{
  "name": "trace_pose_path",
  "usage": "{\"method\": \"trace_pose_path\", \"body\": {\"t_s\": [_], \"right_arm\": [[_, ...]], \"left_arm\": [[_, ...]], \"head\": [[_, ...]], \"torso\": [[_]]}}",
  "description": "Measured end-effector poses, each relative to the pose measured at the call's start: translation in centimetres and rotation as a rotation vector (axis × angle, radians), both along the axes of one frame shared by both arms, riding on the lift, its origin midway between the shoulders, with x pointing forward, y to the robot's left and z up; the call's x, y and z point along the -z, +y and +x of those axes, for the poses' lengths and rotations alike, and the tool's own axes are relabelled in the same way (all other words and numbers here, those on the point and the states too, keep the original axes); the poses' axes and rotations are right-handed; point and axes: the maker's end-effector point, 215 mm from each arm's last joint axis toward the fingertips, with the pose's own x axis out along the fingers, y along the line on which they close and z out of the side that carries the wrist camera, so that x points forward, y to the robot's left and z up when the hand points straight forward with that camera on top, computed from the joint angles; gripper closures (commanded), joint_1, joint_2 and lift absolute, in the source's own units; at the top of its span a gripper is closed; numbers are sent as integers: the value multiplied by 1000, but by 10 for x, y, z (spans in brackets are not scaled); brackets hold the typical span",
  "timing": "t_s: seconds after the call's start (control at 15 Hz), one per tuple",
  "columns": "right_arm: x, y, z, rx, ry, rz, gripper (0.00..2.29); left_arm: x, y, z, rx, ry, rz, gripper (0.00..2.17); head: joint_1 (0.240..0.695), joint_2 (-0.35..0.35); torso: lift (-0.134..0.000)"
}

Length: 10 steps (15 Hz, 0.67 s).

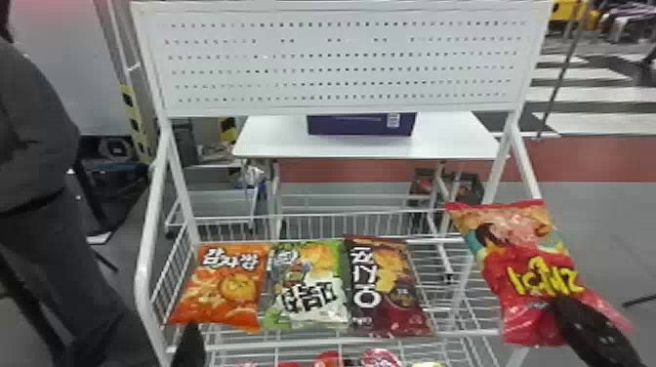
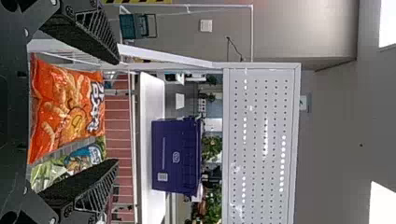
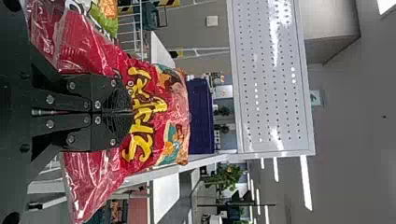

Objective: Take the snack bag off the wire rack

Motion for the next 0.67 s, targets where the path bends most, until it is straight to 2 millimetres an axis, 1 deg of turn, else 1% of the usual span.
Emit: {"method": "trace_pose_path", "body": {"t_s": [0.33, 0.67], "right_arm": [[1, 1, -1, -1, 2, 1, 2074], [3, 3, -2, -3, 4, 0, 2074]], "left_arm": [[-9, 11, -3, -17, -26, -37, 144], [-9, 12, -4, -20, -27, -36, 144]], "head": [[499, 0], [499, 0]], "torso": [[0], [0]]}}
